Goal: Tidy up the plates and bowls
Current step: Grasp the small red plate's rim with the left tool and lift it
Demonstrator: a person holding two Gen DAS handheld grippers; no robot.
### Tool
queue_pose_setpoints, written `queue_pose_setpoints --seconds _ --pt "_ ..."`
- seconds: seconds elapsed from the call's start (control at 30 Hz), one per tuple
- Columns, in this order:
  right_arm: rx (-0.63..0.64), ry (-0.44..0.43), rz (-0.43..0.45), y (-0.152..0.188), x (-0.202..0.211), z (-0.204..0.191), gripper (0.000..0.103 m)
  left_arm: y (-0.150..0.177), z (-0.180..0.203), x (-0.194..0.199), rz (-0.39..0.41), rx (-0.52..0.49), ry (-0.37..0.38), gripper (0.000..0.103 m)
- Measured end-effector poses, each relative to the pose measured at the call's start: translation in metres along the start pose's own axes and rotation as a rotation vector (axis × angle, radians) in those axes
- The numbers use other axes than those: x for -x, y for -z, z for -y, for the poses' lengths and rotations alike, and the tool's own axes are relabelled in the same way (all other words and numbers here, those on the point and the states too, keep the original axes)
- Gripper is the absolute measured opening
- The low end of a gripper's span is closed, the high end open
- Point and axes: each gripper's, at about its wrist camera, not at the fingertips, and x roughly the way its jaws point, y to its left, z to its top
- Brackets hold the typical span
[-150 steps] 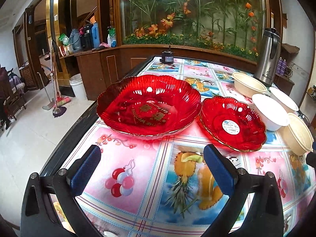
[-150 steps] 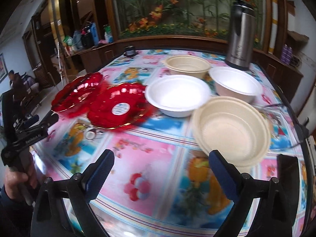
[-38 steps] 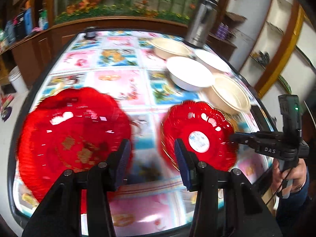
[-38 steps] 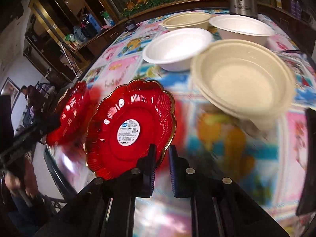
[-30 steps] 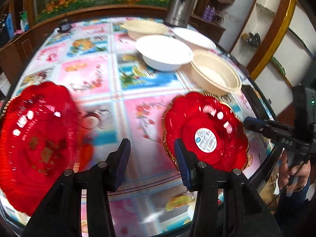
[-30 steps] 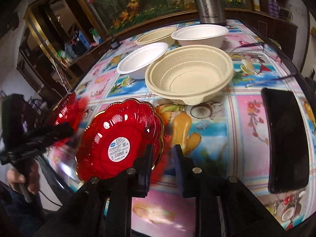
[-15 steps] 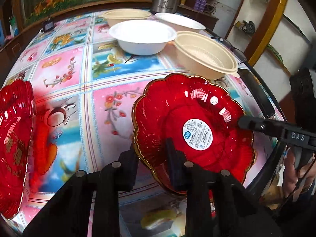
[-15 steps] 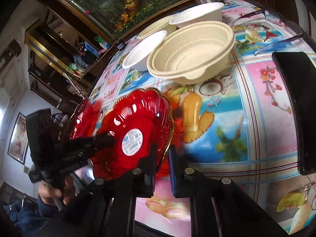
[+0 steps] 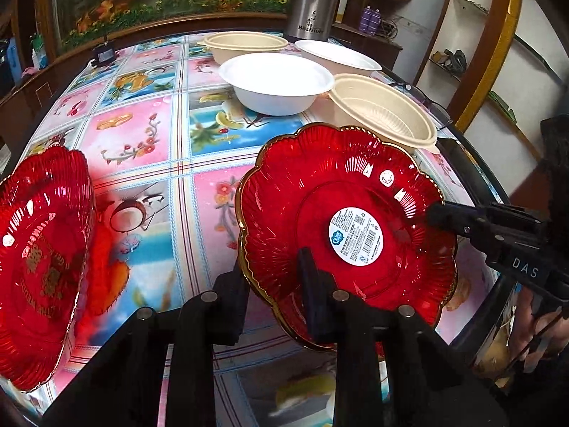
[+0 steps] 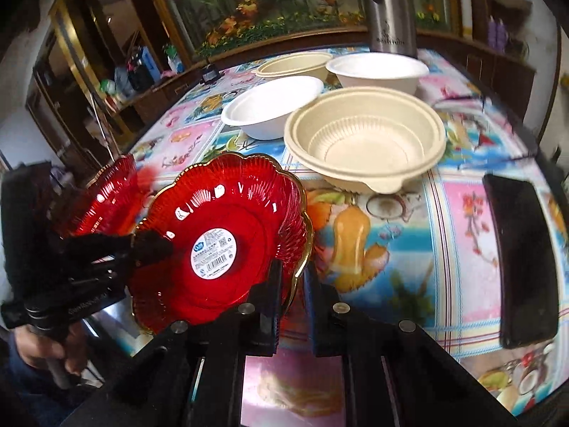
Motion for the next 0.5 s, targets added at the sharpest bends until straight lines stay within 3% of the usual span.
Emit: queue_pose_setpoints --seconds 0.2,0.5 --pt "0.055 0.062 0.009 0.002 -0.003 -0.012 0.011 0.002 -0.002 -0.002 -0.001 0.005 -0.007 0.025" --pt "0.085 0.087 0.028 0.002 0.003 -0.018 0.011 0.002 -0.004 0.001 0.013 0.01 -0.009 0.025"
